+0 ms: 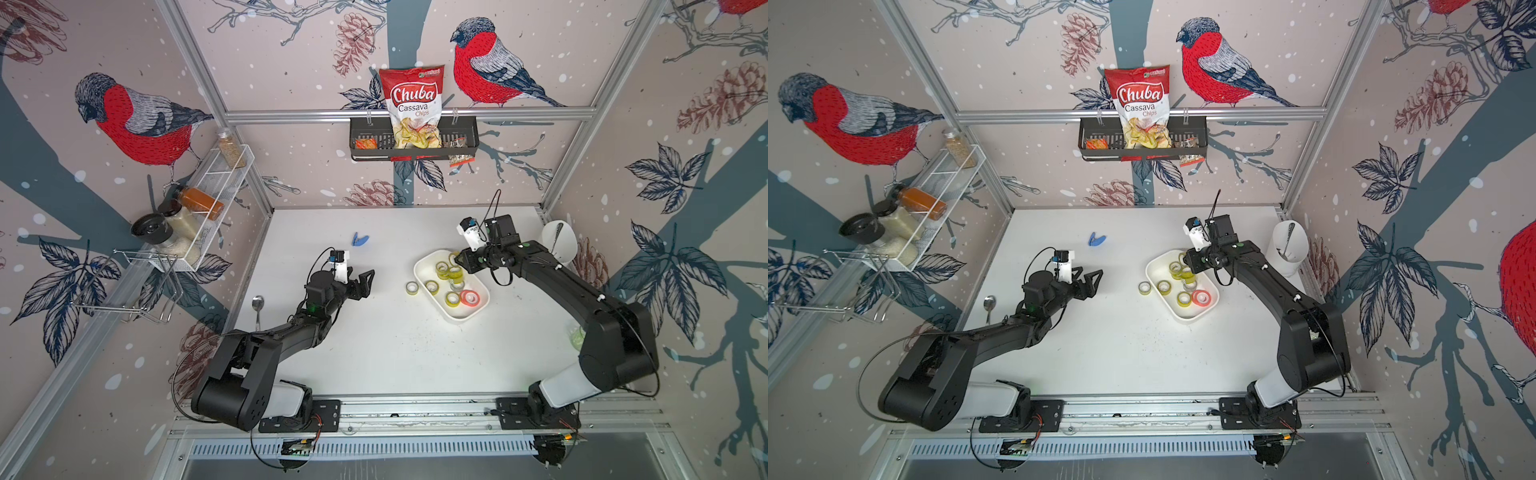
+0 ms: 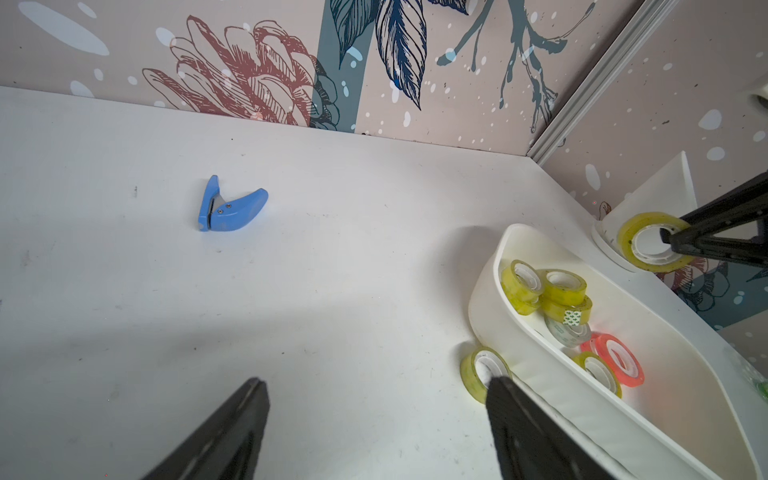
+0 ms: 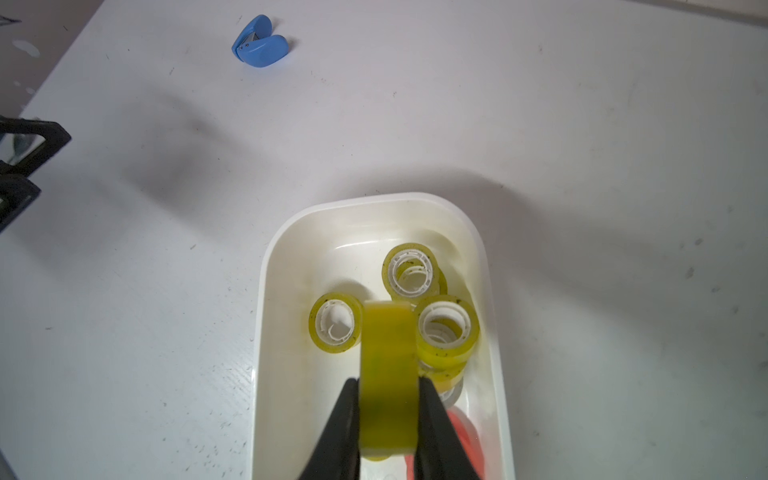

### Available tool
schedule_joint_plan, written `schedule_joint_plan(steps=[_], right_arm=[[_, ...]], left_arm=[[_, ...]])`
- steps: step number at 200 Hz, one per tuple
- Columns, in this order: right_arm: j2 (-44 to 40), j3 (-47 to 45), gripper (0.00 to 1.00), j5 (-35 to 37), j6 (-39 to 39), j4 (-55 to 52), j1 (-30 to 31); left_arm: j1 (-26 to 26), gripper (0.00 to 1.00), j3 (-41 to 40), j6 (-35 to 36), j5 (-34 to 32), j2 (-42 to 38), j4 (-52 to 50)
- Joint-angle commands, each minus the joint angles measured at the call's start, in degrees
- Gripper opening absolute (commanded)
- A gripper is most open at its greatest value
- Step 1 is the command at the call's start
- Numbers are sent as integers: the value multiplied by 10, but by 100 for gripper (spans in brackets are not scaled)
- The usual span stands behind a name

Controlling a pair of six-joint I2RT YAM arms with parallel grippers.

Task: Put the transparent tape into the storage box
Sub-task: Place the tape in the storage box.

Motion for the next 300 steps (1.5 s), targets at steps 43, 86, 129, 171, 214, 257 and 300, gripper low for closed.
schedule_joint_plan(steps=[43, 86, 129, 171, 214, 257, 300], right_arm=[[-11, -39, 18, -80, 119, -34, -7], [-4, -53, 19, -83, 142, -48, -1], [15, -59, 19, -71, 139, -73, 12], [36, -69, 19, -64, 131, -77, 18], [52, -87, 19, -87, 137, -52, 14], [62, -94, 19, -98, 143, -32, 8], [74, -98, 19, -111, 147, -16, -5]], left_arm=[[2, 87, 3, 4, 12, -6, 20], [3, 87, 0, 0, 15, -7, 23], [2, 87, -2, -1, 15, -10, 23], [2, 87, -2, -1, 14, -11, 23], [2, 87, 0, -2, 14, -8, 22], [2, 87, -1, -2, 15, -7, 23], [2, 87, 0, -2, 14, -7, 23]])
